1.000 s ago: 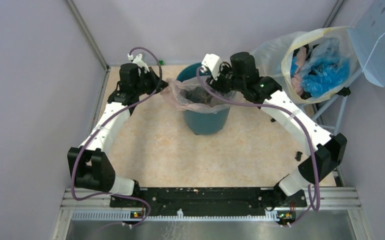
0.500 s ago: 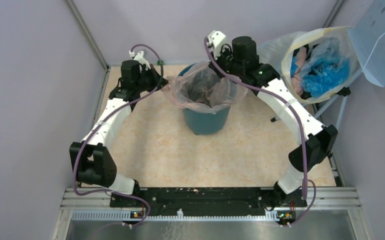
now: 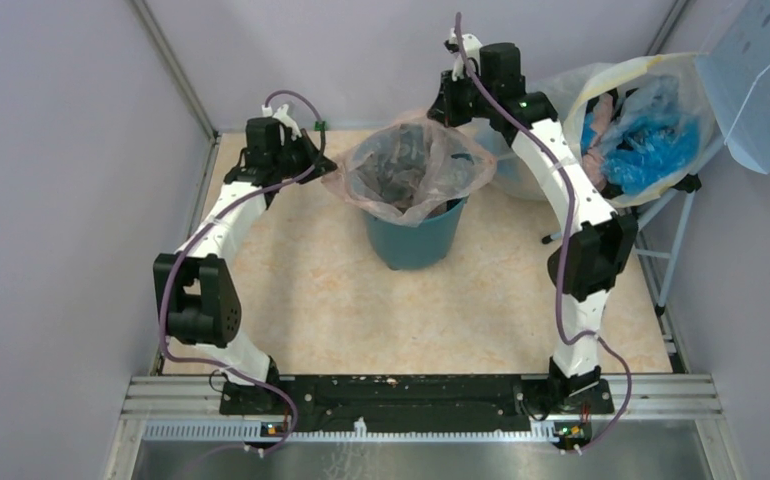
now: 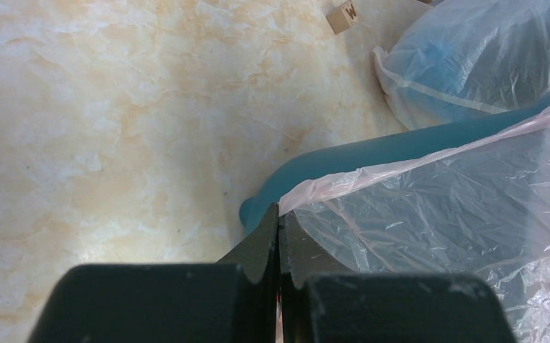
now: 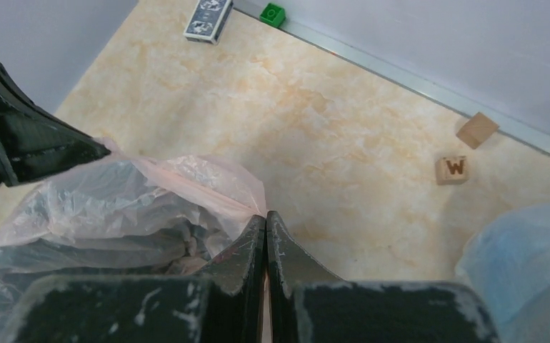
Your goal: Put the trash bags into the trash bin
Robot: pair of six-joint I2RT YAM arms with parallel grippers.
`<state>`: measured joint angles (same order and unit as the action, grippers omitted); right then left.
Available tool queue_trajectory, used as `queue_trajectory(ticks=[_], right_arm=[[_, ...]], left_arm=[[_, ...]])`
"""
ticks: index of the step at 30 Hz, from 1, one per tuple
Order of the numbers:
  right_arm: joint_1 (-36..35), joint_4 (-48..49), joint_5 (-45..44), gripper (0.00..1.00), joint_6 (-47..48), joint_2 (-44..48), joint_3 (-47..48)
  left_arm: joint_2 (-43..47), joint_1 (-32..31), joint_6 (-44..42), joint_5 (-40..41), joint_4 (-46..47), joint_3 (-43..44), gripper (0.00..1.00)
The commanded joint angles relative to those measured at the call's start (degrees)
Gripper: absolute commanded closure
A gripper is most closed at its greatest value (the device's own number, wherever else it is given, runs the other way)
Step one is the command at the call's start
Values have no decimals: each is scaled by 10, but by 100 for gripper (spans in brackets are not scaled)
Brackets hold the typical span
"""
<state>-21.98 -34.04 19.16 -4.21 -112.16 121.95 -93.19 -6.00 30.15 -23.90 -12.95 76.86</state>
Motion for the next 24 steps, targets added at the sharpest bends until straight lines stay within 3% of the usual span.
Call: queue_trajectory(ticks=[1,6,9,12,18,24], right_arm=[[18,-66,39,100,-64,-53,119],[35,-86,51,99,-120,-83,148],[47,-90,63,93,-152,-84,134],[52,-118,59,82,-147,-88,132],[53,-174,10,76,-116,-79,134],[58,-223,-41,50,-108,-55,173]], left_arm=[[-16,8,3,-18,22,27,100],[-33,9,4,-43,25,25,100],[-42,9,8,-62,20,17,100],[-51,9,8,-77,2,10,100],[-49,8,10,-96,-5,-22,100],[-26,7,16,-99,2,-48,100]])
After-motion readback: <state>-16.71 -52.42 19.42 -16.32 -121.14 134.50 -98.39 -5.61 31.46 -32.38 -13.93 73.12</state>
